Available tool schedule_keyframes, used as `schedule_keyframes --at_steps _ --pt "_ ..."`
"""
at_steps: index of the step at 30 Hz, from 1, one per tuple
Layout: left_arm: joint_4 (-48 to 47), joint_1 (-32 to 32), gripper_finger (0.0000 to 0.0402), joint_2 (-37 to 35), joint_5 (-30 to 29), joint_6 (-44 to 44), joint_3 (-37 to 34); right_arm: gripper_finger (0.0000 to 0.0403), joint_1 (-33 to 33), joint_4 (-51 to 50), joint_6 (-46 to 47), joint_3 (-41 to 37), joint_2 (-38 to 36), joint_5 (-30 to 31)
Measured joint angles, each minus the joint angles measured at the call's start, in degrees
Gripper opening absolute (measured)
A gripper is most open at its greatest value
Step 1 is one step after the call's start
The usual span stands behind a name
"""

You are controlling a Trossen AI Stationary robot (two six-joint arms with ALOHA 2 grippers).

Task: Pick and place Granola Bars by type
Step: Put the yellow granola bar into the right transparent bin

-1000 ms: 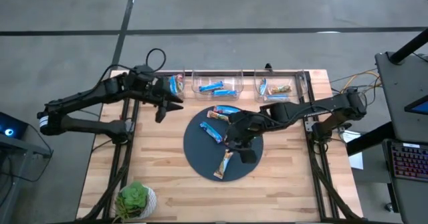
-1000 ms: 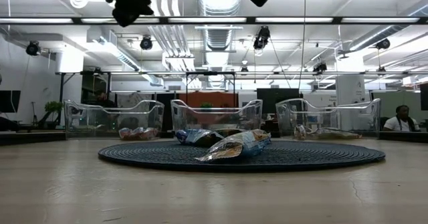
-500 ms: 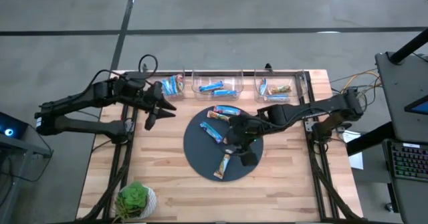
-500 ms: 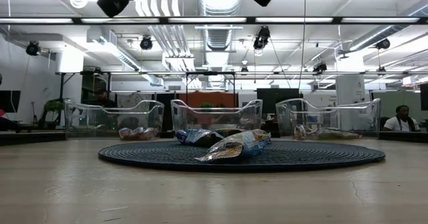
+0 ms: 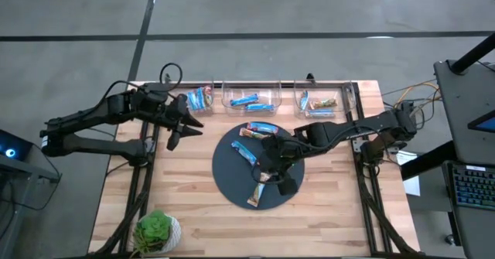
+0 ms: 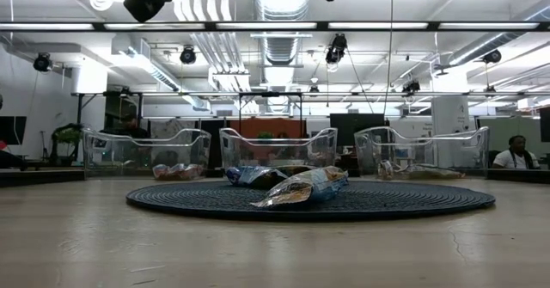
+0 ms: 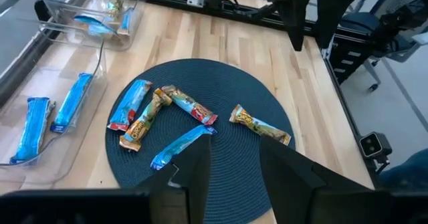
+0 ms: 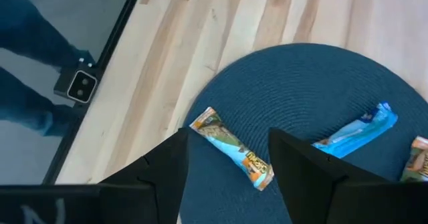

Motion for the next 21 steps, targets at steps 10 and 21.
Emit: schedule_keyframes --at_steps 10,21 --pt "-0.2 0.0 0.0112 0.0 0.0 -0.1 0.0 0.0194 0.7 0.1 -1.6 0.0 0.0 0.0" --pt "-0.2 0.0 0.0112 0.0 0.0 0.8 0.0 0.0194 1.4 0.1 -6.1 0.0 0.0 0.1"
